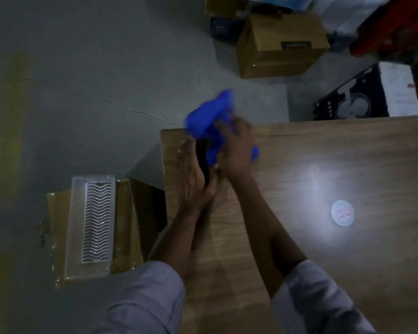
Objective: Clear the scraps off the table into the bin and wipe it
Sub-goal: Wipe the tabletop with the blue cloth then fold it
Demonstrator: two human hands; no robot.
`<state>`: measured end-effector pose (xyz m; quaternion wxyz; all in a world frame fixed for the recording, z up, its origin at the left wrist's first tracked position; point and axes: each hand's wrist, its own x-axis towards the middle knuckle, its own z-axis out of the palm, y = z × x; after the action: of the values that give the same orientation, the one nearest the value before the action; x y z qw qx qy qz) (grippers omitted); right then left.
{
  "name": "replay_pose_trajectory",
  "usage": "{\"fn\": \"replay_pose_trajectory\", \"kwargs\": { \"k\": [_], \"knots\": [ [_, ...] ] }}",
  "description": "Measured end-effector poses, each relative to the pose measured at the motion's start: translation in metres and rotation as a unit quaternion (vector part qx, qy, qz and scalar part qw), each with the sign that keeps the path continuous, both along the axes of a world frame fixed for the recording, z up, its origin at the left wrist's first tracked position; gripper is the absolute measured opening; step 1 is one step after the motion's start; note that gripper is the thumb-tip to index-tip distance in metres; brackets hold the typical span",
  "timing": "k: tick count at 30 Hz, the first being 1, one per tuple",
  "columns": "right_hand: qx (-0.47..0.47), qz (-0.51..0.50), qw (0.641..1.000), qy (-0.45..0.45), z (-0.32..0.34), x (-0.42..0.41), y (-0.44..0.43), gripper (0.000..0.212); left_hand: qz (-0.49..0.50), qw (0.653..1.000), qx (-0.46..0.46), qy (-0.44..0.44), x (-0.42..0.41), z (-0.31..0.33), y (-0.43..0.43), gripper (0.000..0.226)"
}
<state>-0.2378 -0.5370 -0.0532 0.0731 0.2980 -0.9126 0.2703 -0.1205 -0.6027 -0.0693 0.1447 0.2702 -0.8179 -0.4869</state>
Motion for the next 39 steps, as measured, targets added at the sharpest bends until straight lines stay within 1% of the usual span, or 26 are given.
{"fn": "replay_pose_trajectory", "kwargs": {
  "k": [1, 2, 4, 7, 10, 11, 13, 14, 15, 16, 17, 18, 19, 21, 23, 24, 26, 29, 31, 33, 34, 35, 36, 37, 38, 39],
  "knots": [
    [0.035, 0.078, 0.996, -0.027, -0.007, 0.012, -0.006, 0.064, 0.009, 1.000, 0.008, 0.001, 0.001, 0.000, 0.000, 0.084],
    [0.067, 0.112, 0.990, -0.053, -0.012, 0.015, -0.007, 0.065, 0.014, 1.000, 0.002, 0.003, 0.002, -0.001, 0.000, 0.082],
    [0.099, 0.096, 0.987, -0.081, -0.020, -0.002, 0.006, 0.064, 0.011, 0.999, -0.048, 0.005, 0.002, -0.003, 0.001, 0.077],
    [0.119, 0.004, 0.991, -0.057, -0.020, -0.040, 0.049, 0.060, 0.009, 0.996, -0.085, -0.031, 0.001, -0.006, 0.001, 0.075],
    [0.180, -0.128, 0.971, -0.087, -0.012, -0.074, 0.110, 0.069, -0.007, 0.992, -0.122, -0.031, 0.003, -0.008, -0.002, 0.071],
    [0.186, -0.169, 0.963, -0.099, -0.008, -0.084, 0.126, 0.069, -0.013, 0.990, -0.138, -0.030, 0.002, -0.009, -0.002, 0.070],
    [0.142, -0.262, 0.949, -0.100, 0.005, -0.098, 0.146, 0.059, -0.020, 0.983, -0.174, -0.050, -0.002, -0.009, 0.000, 0.068],
    [0.103, -0.307, 0.944, -0.069, 0.012, -0.101, 0.147, 0.056, -0.022, 0.979, -0.192, -0.064, -0.003, -0.008, 0.003, 0.068],
    [0.075, -0.316, 0.946, -0.014, 0.018, -0.096, 0.143, 0.052, -0.019, 0.976, -0.203, -0.071, -0.005, -0.008, 0.005, 0.067],
    [0.064, -0.290, 0.954, 0.044, 0.024, -0.088, 0.136, 0.049, -0.010, 0.976, -0.206, -0.064, -0.007, -0.008, 0.009, 0.063],
    [0.064, -0.230, 0.968, 0.080, 0.027, -0.075, 0.124, 0.050, 0.007, 0.979, -0.200, -0.045, -0.010, -0.008, 0.012, 0.056],
    [0.064, -0.147, 0.983, 0.093, 0.027, -0.062, 0.110, 0.055, 0.030, 0.982, -0.187, -0.016, -0.016, -0.007, 0.017, 0.045],
    [0.070, -0.061, 0.993, 0.076, 0.027, -0.051, 0.095, 0.059, 0.057, 0.983, -0.175, 0.018, -0.023, -0.006, 0.023, 0.035],
    [0.120, 0.064, 0.991, 0.009, 0.016, -0.042, 0.068, 0.059, 0.101, 0.980, -0.159, 0.070, -0.044, -0.001, 0.043, 0.023],
    [0.179, 0.090, 0.979, -0.045, -0.004, -0.052, 0.062, 0.051, 0.116, 0.976, -0.161, 0.091, -0.067, 0.005, 0.068, 0.020],
    [0.194, 0.082, 0.976, -0.056, -0.011, -0.062, 0.069, 0.049, 0.117, 0.975, -0.168, 0.088, -0.077, 0.008, 0.079, 0.019],
    [0.202, 0.050, 0.976, -0.068, -0.020, -0.089, 0.098, 0.053, 0.110, 0.974, -0.189, 0.064, -0.098, 0.011, 0.098, 0.017],
    [0.202, -0.034, 0.976, -0.073, -0.016, -0.139, 0.164, 0.059, 0.081, 0.967, -0.239, 0.043, -0.133, 0.010, 0.126, 0.013],
    [0.205, -0.086, 0.970, -0.094, -0.012, -0.174, 0.210, 0.056, 0.020, 0.965, -0.258, 0.035, -0.160, 0.004, 0.147, 0.011],
    [0.196, -0.146, 0.963, -0.117, -0.004, -0.208, 0.250, 0.054, -0.067, 0.960, -0.273, 0.013, -0.184, 0.000, 0.166, 0.024],
    [0.179, -0.190, 0.956, -0.133, 0.002, -0.224, 0.266, 0.053, -0.104, 0.957, -0.270, 0.019, -0.195, 0.001, 0.175, 0.028],
    [0.138, -0.250, 0.947, -0.145, 0.009, -0.238, 0.278, 0.053, -0.129, 0.959, -0.250, 0.038, -0.205, 0.003, 0.183, 0.028],
    [0.084, -0.312, 0.937, -0.132, 0.016, -0.247, 0.286, 0.053, -0.136, 0.966, -0.213, 0.057, -0.214, 0.008, 0.190, 0.027],
    [0.029, -0.355, 0.930, -0.093, 0.024, -0.251, 0.288, 0.054, -0.115, 0.977, -0.164, 0.073, -0.223, 0.012, 0.198, 0.024],
    [-0.012, -0.356, 0.933, -0.048, 0.029, -0.252, 0.286, 0.057, -0.068, 0.988, -0.112, 0.082, -0.233, 0.016, 0.206, 0.021],
    [-0.027, -0.313, 0.949, -0.013, 0.031, -0.249, 0.278, 0.061, -0.008, 0.994, -0.065, 0.089, -0.243, 0.018, 0.212, 0.020]
  ]
}}
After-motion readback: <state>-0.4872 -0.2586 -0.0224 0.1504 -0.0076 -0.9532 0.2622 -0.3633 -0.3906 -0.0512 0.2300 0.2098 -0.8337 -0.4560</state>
